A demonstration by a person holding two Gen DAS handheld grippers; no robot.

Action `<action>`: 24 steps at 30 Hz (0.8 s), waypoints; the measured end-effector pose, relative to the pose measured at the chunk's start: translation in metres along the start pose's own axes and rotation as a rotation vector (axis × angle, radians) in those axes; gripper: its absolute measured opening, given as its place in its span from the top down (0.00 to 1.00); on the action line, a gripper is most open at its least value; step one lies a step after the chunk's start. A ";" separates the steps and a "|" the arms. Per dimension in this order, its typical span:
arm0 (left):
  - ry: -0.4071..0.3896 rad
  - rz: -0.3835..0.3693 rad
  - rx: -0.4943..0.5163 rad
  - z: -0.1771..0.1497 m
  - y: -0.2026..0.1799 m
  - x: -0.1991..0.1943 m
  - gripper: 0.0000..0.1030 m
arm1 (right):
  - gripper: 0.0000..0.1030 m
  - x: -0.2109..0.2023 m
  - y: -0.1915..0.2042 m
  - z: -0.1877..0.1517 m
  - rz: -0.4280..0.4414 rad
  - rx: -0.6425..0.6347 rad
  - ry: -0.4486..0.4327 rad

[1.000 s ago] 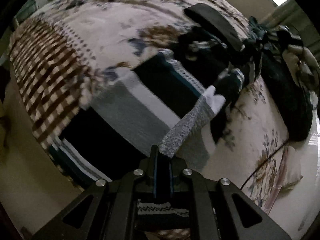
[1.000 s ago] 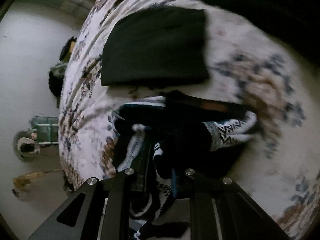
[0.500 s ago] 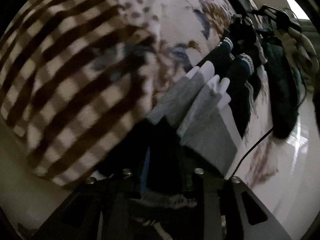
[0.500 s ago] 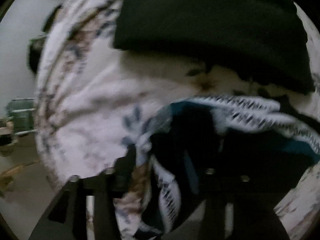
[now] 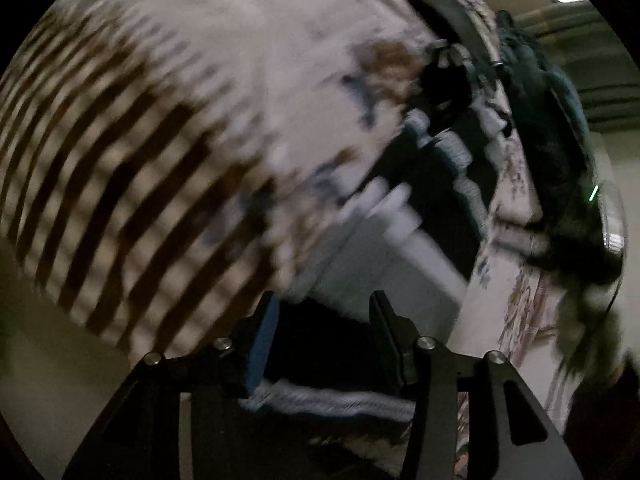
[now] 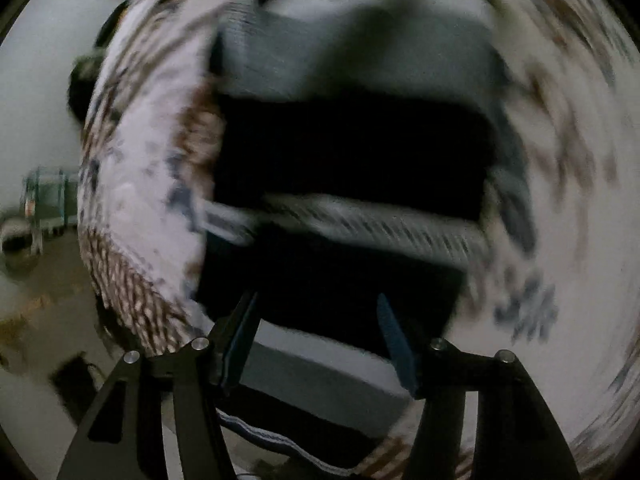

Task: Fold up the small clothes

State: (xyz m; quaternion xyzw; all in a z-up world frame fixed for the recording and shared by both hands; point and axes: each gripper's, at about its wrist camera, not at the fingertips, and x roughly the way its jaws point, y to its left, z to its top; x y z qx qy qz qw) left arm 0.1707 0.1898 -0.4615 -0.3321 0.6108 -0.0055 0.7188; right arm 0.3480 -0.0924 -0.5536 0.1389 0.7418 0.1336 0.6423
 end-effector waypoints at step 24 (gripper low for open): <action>-0.025 -0.043 0.418 0.320 -0.182 0.141 0.91 | 0.39 -0.048 -0.097 0.164 0.057 0.324 -0.349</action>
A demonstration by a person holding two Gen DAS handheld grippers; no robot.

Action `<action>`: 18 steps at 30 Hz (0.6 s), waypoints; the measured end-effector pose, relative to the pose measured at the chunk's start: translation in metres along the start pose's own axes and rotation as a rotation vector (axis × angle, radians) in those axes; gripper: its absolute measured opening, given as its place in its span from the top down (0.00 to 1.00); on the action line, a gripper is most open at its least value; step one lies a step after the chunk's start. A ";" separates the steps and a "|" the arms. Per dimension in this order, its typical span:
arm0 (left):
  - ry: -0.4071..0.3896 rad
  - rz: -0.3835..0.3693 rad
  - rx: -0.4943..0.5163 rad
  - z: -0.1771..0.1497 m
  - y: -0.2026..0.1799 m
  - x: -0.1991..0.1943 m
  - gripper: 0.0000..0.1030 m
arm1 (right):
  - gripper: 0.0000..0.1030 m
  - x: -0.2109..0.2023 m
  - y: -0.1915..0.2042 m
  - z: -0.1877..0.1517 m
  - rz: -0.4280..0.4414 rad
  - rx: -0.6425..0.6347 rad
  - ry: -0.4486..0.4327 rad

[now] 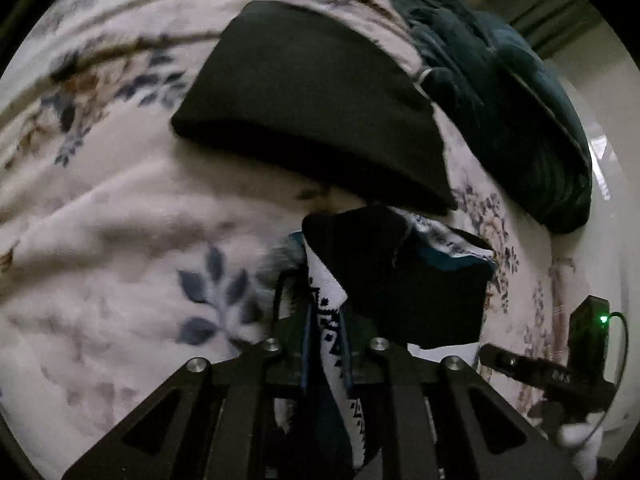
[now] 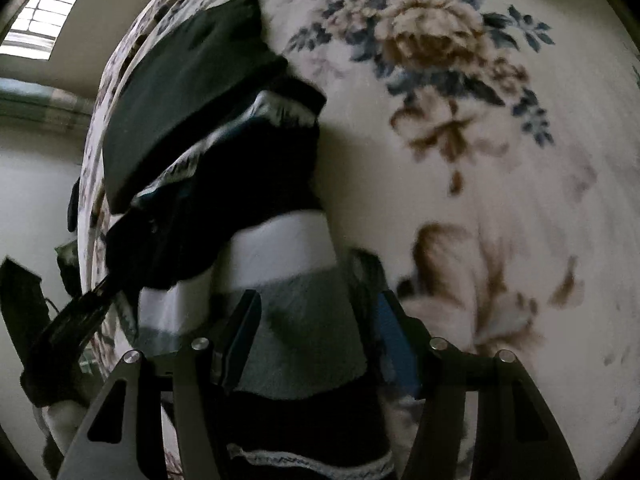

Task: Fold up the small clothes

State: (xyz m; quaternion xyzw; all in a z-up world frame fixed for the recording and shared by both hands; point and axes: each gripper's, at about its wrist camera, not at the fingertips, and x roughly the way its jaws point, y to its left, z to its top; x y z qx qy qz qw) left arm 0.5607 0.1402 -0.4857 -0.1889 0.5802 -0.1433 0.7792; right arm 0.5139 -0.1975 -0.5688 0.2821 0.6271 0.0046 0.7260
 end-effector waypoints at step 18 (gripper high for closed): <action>0.072 -0.076 -0.029 0.012 0.026 0.012 0.88 | 1.00 -0.009 -0.030 0.020 -0.129 0.139 -0.111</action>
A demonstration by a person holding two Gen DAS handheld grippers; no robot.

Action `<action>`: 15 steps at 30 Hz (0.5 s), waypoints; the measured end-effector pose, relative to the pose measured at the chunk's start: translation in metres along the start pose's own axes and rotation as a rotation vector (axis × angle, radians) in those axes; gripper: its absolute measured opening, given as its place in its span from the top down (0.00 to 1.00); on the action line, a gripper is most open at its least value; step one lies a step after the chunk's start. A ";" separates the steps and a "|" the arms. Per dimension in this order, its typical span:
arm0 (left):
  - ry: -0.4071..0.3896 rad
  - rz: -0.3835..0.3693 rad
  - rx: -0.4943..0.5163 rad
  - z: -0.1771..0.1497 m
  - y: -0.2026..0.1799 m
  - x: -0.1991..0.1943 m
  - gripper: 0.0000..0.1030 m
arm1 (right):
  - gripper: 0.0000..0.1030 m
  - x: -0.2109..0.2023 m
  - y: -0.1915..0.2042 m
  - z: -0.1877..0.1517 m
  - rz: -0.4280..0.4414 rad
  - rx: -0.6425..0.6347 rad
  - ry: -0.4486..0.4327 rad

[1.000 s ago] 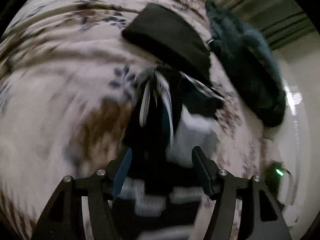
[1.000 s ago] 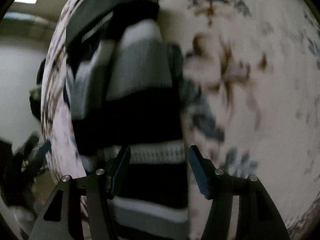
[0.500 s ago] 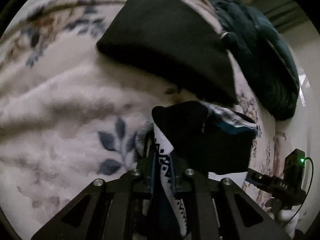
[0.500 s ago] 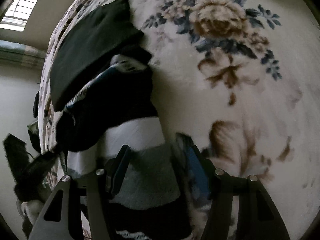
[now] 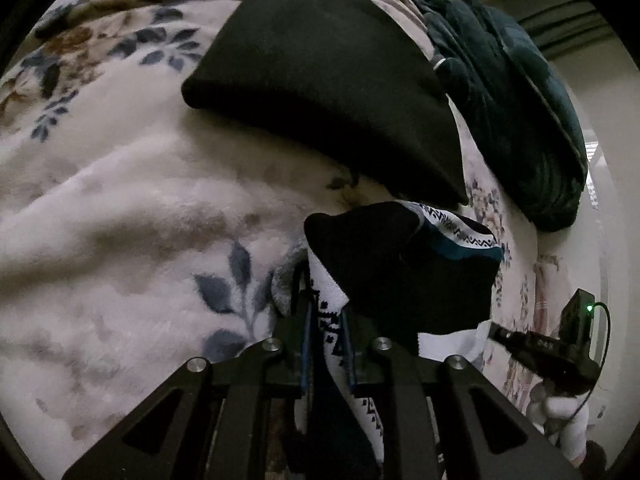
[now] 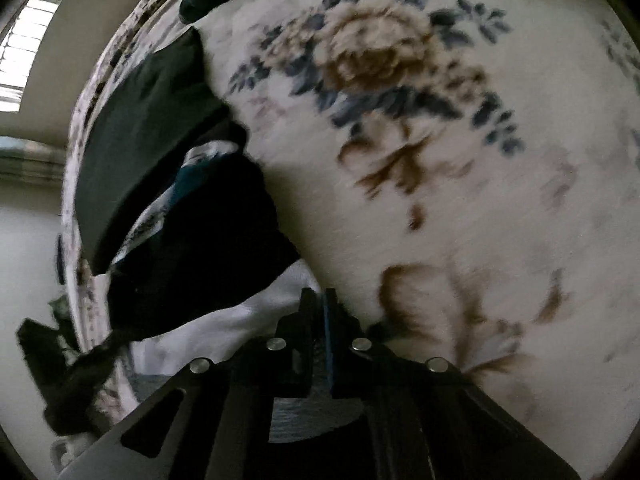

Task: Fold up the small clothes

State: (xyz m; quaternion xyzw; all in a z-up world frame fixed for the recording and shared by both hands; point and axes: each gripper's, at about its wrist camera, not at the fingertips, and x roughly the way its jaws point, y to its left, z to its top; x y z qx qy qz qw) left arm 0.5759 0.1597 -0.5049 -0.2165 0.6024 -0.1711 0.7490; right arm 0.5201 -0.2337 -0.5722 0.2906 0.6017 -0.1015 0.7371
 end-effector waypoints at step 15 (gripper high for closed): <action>0.011 -0.063 0.070 0.041 -0.030 0.038 0.94 | 0.96 0.040 0.046 0.054 0.300 0.010 0.136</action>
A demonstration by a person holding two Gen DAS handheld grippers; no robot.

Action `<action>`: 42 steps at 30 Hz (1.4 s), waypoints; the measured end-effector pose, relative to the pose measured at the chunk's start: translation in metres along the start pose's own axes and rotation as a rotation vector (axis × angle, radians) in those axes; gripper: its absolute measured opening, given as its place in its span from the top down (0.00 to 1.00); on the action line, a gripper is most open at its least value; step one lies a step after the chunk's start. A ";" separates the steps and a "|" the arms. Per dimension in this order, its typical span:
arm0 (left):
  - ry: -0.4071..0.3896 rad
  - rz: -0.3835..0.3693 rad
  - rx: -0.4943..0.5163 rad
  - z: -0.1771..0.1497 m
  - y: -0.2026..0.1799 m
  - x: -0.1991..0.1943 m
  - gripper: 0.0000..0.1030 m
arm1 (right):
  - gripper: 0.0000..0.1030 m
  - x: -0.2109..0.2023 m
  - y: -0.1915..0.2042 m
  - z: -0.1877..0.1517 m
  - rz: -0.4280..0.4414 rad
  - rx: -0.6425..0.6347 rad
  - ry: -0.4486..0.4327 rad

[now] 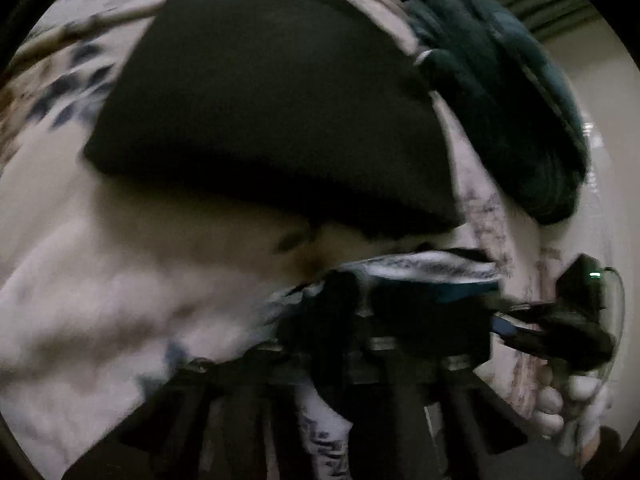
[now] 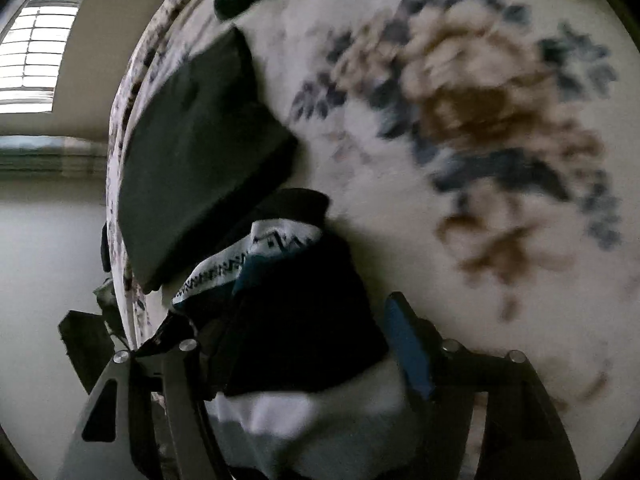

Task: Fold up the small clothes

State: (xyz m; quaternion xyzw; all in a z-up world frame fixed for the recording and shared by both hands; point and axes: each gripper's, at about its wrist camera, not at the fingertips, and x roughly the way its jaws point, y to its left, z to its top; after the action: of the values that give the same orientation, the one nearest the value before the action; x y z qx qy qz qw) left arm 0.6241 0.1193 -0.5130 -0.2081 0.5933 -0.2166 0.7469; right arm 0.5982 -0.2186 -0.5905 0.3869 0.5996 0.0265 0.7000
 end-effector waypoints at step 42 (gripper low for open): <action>0.076 0.022 -0.083 -0.172 -0.010 -0.061 0.65 | 0.53 -0.059 -0.058 -0.205 -0.125 -0.035 0.091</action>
State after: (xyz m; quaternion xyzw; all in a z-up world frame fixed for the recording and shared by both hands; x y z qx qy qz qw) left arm 0.4427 0.1367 -0.4949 -0.2240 0.6320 -0.1913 0.7168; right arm 0.3810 -0.1845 -0.5718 0.3348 0.6533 0.0110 0.6789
